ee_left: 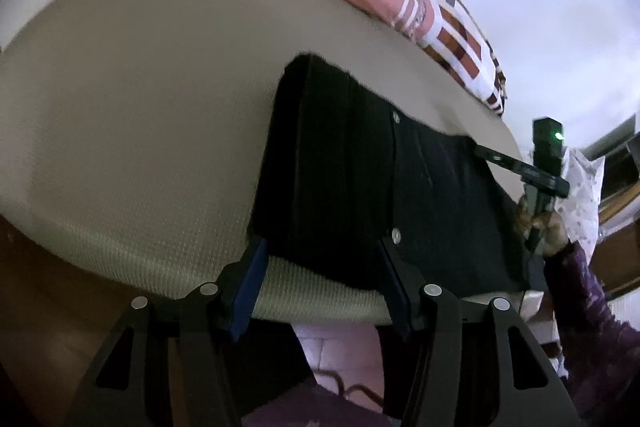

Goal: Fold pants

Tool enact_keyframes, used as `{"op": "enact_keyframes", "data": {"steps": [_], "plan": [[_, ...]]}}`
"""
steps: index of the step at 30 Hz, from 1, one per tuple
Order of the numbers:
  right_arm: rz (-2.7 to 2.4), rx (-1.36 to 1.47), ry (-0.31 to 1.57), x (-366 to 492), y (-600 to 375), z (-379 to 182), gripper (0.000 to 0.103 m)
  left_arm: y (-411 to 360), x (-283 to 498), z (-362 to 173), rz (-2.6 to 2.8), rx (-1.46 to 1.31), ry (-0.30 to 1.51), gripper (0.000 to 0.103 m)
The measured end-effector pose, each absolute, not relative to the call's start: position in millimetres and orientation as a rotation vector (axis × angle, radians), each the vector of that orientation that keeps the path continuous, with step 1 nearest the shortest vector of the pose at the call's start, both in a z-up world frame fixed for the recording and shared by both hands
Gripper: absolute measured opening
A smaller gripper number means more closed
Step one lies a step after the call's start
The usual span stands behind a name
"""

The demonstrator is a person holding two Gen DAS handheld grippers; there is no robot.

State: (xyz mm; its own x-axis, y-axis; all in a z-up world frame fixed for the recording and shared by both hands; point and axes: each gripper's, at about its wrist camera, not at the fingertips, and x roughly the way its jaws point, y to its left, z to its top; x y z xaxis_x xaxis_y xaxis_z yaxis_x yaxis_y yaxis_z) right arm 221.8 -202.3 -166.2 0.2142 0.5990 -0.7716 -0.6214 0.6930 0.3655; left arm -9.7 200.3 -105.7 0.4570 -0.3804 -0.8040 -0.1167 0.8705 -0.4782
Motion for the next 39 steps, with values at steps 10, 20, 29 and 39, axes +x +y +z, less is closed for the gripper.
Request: {"op": "enact_keyframes", "data": {"steps": [10,20,29,39], "plan": [[0.701,-0.121,0.932,205,-186,-173,0.003,188,5,-106,-0.172,-0.487,1.087,0.03],[0.556,-0.014,0.896,218,-212,-174,0.002,191,8,-116,-0.159,-0.417,1.072,0.029],[0.873,0.115,0.824,144,-173,-118,0.015,188,10,-115,-0.177,-0.375,1.046,0.033],[1.129,-0.277,0.821,25,-38,-137,0.06,208,20,-118,-0.221,-0.559,1.069,0.033]]}}
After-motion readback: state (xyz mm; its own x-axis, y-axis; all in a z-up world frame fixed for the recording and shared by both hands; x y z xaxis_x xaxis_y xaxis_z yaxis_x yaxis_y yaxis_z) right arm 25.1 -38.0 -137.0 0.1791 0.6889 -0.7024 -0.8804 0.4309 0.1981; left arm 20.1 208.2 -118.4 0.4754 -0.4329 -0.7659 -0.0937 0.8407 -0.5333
